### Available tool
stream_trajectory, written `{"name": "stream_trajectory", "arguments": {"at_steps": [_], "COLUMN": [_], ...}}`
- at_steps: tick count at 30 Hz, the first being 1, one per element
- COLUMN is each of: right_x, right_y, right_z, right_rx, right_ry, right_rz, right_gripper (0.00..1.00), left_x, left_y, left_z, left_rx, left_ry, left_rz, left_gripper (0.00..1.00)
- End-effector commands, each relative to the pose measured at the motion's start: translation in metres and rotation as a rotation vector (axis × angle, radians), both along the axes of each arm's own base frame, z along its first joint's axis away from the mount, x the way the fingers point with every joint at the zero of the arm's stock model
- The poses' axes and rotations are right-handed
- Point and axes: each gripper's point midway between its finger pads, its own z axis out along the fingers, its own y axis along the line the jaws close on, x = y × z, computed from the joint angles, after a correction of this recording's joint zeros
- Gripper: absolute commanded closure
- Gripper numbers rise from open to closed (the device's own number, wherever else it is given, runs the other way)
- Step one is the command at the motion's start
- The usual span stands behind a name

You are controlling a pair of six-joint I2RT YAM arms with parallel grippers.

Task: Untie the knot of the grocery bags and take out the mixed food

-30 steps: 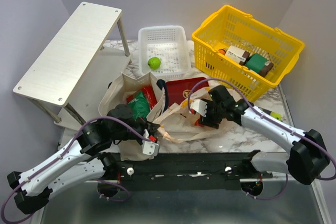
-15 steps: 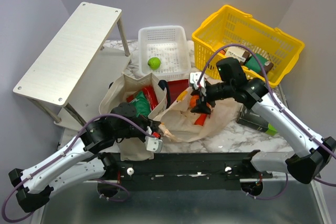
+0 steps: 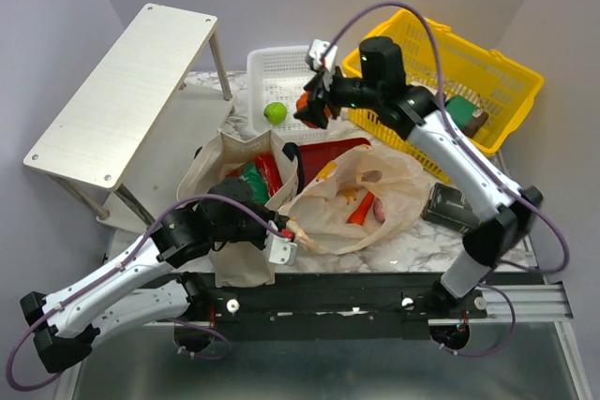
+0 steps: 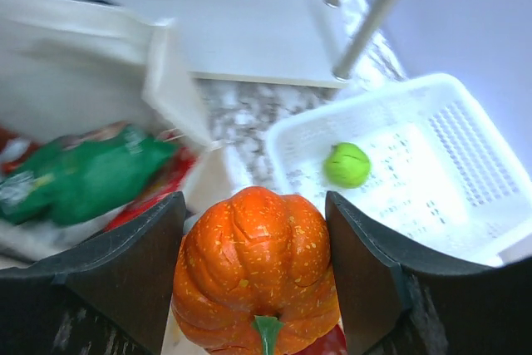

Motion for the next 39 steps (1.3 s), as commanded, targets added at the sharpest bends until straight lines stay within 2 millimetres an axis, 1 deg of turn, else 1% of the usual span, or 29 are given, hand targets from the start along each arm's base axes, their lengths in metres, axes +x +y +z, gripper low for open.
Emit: {"name": "stream_trajectory", "arguments": {"at_steps": [1,2,3,4,6,7,8,9,10,11,13,14,17,20,23,24,27,28,31,32,33,34,35,36,37,38,39], "right_x": [0.102,0.118,0.129,0.146,0.164,0.172,0.18,0.185,0.19,0.198,0.208,0.213,0.215,0.212,0.211,0.21,0.21,0.211,0.205,0.197,0.19,0.181,0.172,0.16,0.152,0.141,0.126], "right_y": [0.018,0.021,0.025,0.032,0.033,0.035,0.034,0.033,0.032,0.028,0.025,0.022,0.021,0.021,0.017,0.016,0.013,0.011,0.01,0.005,0.004,-0.001,-0.006,-0.012,-0.016,-0.024,-0.029], "right_z": [-0.048,-0.036,-0.044,-0.08,-0.095,-0.118,-0.128,-0.139,-0.144,-0.167,-0.175,-0.186,-0.194,-0.196,-0.198,-0.202,-0.2,-0.193,-0.173,-0.154,-0.148,-0.151,-0.149,-0.121,-0.116,-0.132,-0.105], "right_rx": [-0.06,-0.048,-0.062,-0.114,-0.142,-0.179,-0.198,-0.216,-0.228,-0.26,-0.268,-0.283,-0.298,-0.305,-0.316,-0.326,-0.337,-0.333,-0.313,-0.3,-0.297,-0.308,-0.313,-0.282,-0.273,-0.296,-0.253], "right_ry": [-0.008,-0.049,-0.055,-0.037,-0.058,-0.058,-0.07,-0.071,-0.084,-0.064,-0.062,-0.053,-0.058,-0.055,-0.053,-0.051,-0.061,-0.072,-0.07,-0.075,-0.066,-0.044,-0.03,-0.056,-0.046,-0.004,-0.018], "right_rz": [-0.238,-0.269,-0.277,-0.283,-0.312,-0.31,-0.332,-0.337,-0.344,-0.359,-0.384,-0.398,-0.393,-0.385,-0.388,-0.386,-0.396,-0.399,-0.405,-0.406,-0.397,-0.392,-0.388,-0.387,-0.395,-0.398,-0.392], "right_gripper": [0.62,0.62,0.62,0.62,0.61,0.61,0.6,0.6,0.59,0.59,0.59,0.59,0.58,0.58,0.58,0.58,0.58,0.59,0.62,0.64,0.64,0.65,0.66,0.67,0.67,0.68,0.68], "left_x": [-0.004,-0.004,-0.004,-0.004,-0.005,-0.005,-0.005,-0.005,-0.006,-0.006,-0.006,-0.006,-0.006,-0.006,-0.006,-0.006,-0.006,-0.006,-0.007,-0.008,-0.009,-0.01,-0.01,-0.01,-0.01,-0.009,-0.009], "left_y": [0.0,0.0,0.001,0.002,0.003,0.005,0.005,0.006,0.006,0.006,0.005,0.005,0.004,0.002,0.001,0.0,-0.001,-0.001,0.0,0.002,0.003,0.005,0.007,0.009,0.01,0.012,0.013], "left_z": [0.001,0.001,0.001,0.0,0.001,0.001,0.0,0.002,0.001,0.002,0.004,0.003,0.003,0.003,0.002,0.002,0.002,0.002,0.002,-0.001,-0.002,-0.001,-0.004,-0.005,-0.003,-0.004,-0.004], "left_rx": [0.007,0.007,0.008,0.011,0.011,0.013,0.017,0.015,0.016,0.016,0.012,0.013,0.01,0.002,-0.004,-0.002,-0.005,-0.005,-0.006,0.003,0.005,0.002,0.008,0.012,0.007,0.013,0.013], "left_ry": [0.041,0.045,0.043,0.046,0.044,0.043,0.047,0.044,0.047,0.049,0.047,0.049,0.051,0.06,0.062,0.063,0.064,0.063,0.075,0.086,0.089,0.085,0.083,0.079,0.067,0.056,0.05], "left_rz": [0.005,0.007,0.009,0.013,0.016,0.018,0.02,0.02,0.017,0.018,0.017,0.016,0.016,0.017,0.014,0.015,0.013,0.012,0.019,0.02,0.021,0.022,0.028,0.03,0.032,0.033,0.033], "left_gripper": [1.0,1.0,1.0,1.0,1.0,1.0,1.0,1.0,1.0,1.0,0.99,0.99,0.99,0.99,0.99,0.99,0.99,0.99,0.99,0.99,0.99,0.99,0.99,0.99,0.99,0.99,0.99]}}
